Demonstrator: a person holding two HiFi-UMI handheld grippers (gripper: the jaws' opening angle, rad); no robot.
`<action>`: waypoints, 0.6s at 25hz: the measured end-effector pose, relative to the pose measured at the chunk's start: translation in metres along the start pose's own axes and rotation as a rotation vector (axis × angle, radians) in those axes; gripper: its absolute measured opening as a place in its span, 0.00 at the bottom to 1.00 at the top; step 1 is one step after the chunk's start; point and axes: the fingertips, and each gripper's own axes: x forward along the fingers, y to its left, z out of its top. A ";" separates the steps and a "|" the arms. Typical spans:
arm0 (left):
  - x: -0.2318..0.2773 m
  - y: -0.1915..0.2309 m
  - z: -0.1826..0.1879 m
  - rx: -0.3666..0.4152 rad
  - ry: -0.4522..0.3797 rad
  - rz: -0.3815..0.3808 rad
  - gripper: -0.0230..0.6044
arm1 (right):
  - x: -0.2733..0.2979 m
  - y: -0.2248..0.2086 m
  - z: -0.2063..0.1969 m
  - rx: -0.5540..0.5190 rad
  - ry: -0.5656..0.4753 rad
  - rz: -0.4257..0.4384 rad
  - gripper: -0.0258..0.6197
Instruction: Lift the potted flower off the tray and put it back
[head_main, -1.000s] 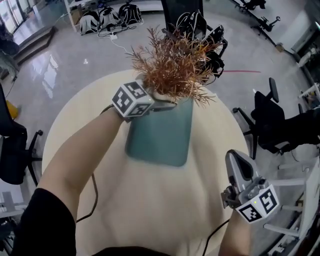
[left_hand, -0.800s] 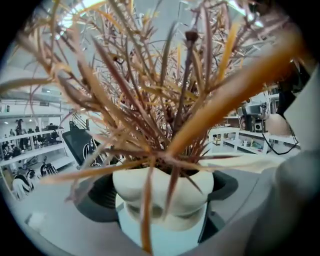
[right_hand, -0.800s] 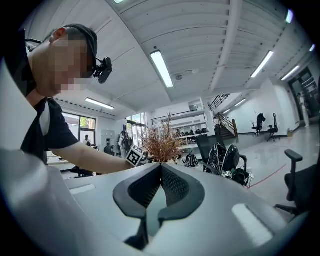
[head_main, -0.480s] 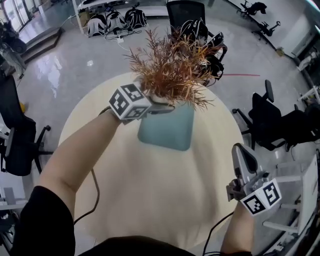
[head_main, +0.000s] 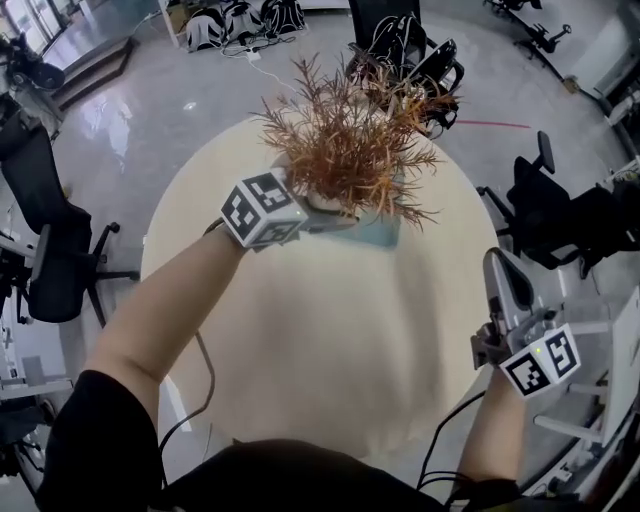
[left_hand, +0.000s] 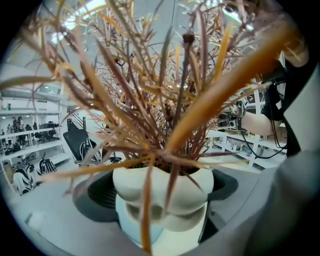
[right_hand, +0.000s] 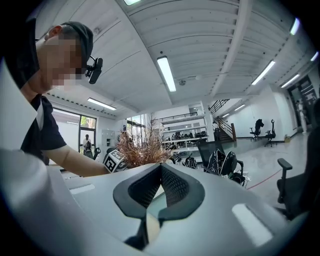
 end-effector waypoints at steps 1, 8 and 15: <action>-0.004 -0.008 -0.002 -0.004 -0.002 -0.002 0.84 | -0.003 0.004 0.000 -0.001 0.002 -0.001 0.06; -0.026 -0.068 -0.011 0.034 -0.026 -0.029 0.84 | -0.021 0.023 -0.011 0.011 0.021 -0.007 0.06; -0.028 -0.127 -0.045 0.012 -0.041 -0.072 0.84 | -0.031 0.023 -0.025 0.025 0.040 -0.015 0.06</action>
